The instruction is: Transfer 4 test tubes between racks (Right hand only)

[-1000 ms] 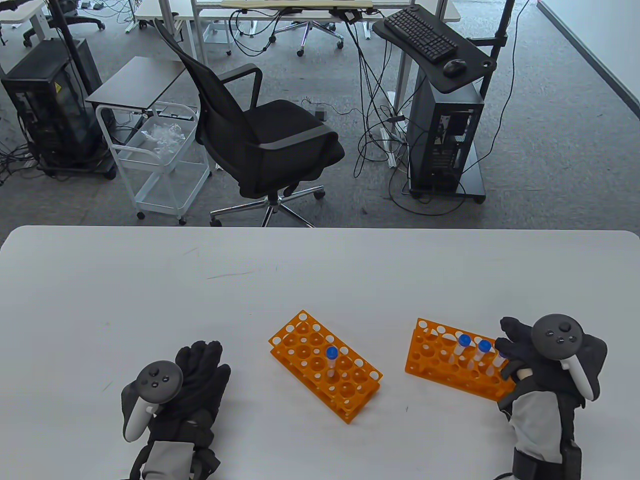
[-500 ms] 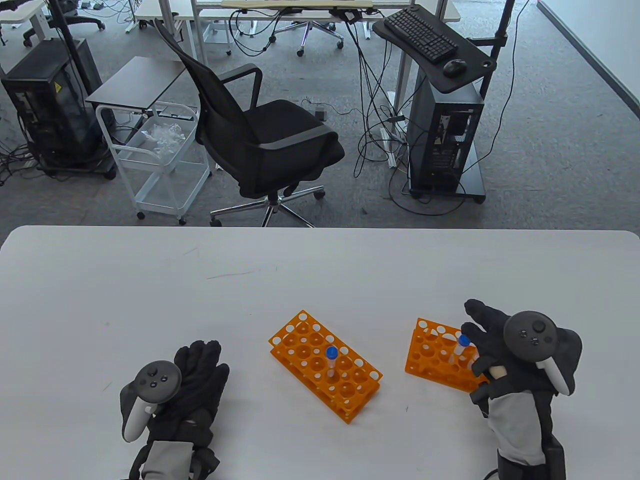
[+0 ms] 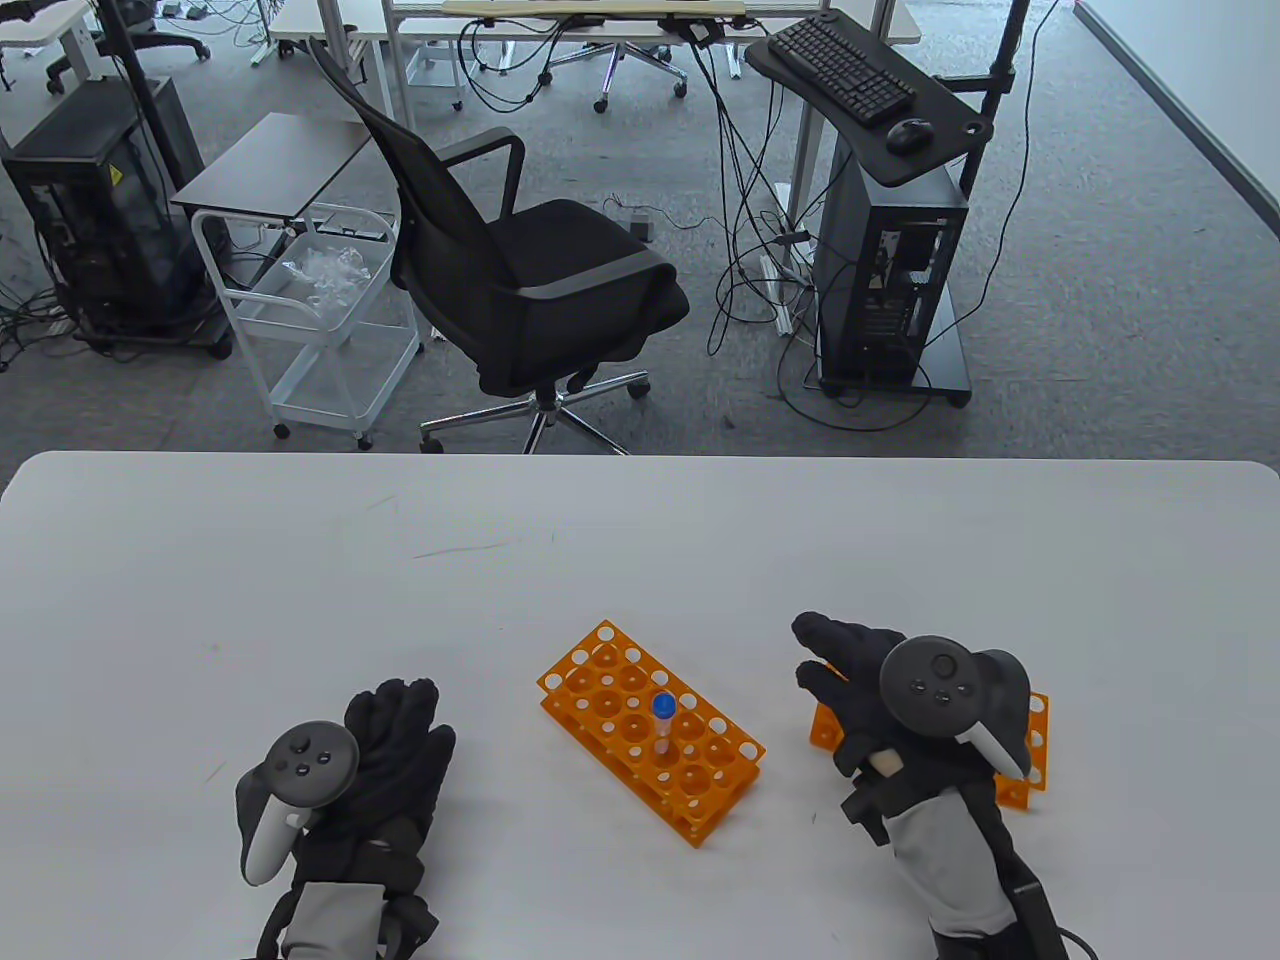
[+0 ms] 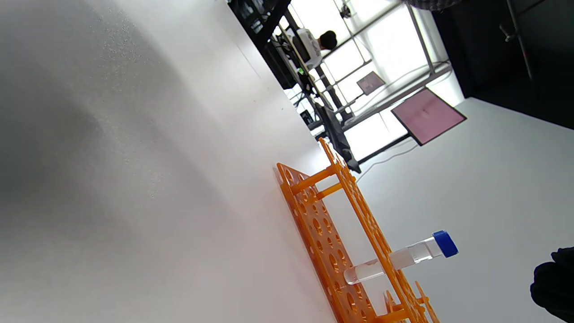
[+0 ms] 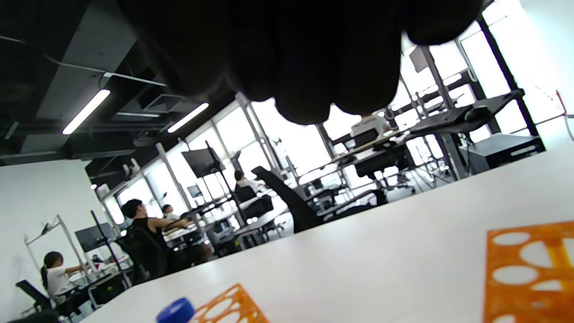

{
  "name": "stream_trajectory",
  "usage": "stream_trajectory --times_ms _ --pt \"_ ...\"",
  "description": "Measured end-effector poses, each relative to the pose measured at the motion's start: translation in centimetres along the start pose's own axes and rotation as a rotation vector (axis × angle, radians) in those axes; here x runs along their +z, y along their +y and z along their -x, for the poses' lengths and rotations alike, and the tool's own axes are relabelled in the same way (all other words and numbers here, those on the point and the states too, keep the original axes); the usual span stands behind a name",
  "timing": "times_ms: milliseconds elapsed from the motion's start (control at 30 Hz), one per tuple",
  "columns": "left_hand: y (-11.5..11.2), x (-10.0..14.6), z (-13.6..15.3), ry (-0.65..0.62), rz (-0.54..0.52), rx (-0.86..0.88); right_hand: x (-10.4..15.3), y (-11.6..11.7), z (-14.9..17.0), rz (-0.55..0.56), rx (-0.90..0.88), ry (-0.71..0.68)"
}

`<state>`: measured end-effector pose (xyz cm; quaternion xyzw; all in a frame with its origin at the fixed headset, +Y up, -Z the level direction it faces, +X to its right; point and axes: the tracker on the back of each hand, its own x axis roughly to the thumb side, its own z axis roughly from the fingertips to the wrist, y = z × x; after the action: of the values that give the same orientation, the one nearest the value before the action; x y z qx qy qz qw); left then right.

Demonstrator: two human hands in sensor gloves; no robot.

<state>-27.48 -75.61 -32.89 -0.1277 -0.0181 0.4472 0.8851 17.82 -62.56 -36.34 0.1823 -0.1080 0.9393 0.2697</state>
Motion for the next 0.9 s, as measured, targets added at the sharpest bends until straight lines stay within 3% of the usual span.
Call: stream_trajectory --times_ms 300,900 --pt "0.1 0.1 0.1 0.006 -0.002 0.003 -0.9 4.4 -2.7 -0.107 0.019 -0.088" --pt "0.1 0.1 0.1 0.005 -0.003 0.005 -2.9 10.1 -5.4 -0.206 0.136 -0.099"
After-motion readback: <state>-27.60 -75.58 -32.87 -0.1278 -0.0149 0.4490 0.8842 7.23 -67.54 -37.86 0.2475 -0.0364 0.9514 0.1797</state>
